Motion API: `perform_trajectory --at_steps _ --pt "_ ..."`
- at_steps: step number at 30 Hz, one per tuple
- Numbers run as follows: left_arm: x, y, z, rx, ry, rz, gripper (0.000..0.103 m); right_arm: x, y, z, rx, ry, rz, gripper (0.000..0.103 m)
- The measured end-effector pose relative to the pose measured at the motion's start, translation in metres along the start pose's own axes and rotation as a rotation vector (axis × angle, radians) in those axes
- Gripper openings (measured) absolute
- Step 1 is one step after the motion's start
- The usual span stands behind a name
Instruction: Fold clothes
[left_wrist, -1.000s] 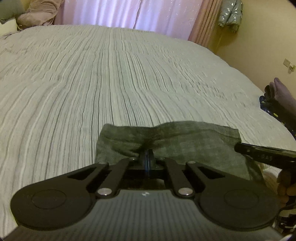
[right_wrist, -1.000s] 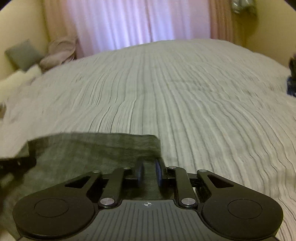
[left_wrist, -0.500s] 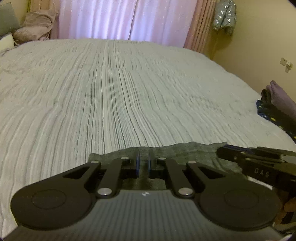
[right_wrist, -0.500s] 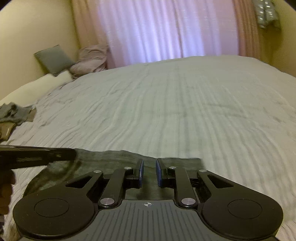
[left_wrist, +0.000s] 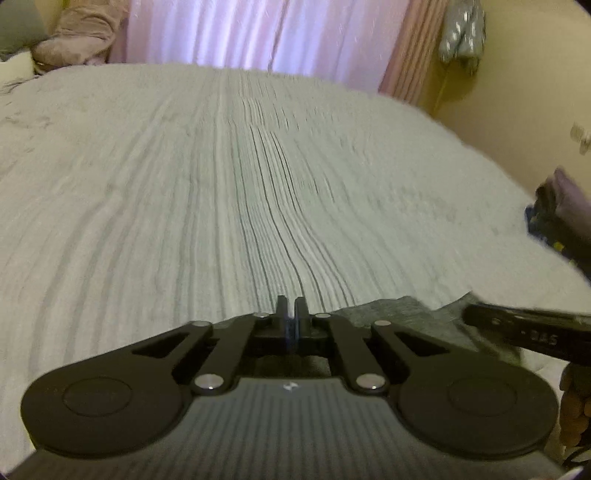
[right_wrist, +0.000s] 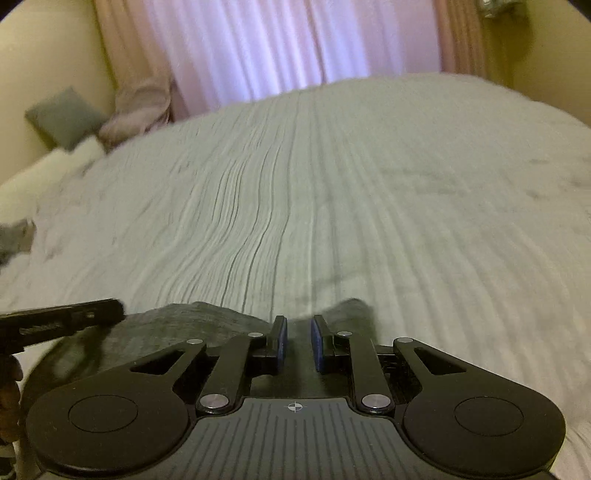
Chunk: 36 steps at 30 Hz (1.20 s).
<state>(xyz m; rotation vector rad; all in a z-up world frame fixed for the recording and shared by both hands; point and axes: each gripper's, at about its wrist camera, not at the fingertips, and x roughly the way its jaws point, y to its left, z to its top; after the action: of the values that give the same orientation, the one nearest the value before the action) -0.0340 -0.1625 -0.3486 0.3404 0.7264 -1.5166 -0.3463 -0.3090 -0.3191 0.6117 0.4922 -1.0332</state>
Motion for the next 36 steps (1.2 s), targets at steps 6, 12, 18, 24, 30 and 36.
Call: perform_trajectory --at_steps 6,12,18,24,30,36 --pt "-0.078 -0.002 -0.036 -0.003 -0.06 -0.013 0.003 -0.063 0.012 -0.028 -0.017 -0.058 0.104 0.018" --pt "-0.098 0.01 -0.086 -0.068 0.005 0.049 0.002 -0.069 0.04 -0.085 -0.186 0.007 -0.011 0.018" --pt "-0.145 0.045 -0.101 -0.28 -0.018 0.019 0.019 -0.107 -0.018 -0.092 0.187 0.027 0.134 0.018" --pt "-0.148 0.071 -0.138 -0.647 0.022 -0.097 0.027 -0.098 -0.041 -0.105 0.559 0.078 0.277 0.063" --pt "-0.124 0.076 -0.148 -0.811 -0.001 -0.138 0.028 -0.081 -0.054 -0.115 0.868 0.114 0.384 0.063" --pt "-0.106 0.073 -0.146 -0.843 -0.016 -0.139 0.028 -0.066 -0.059 -0.125 0.903 0.138 0.357 0.039"
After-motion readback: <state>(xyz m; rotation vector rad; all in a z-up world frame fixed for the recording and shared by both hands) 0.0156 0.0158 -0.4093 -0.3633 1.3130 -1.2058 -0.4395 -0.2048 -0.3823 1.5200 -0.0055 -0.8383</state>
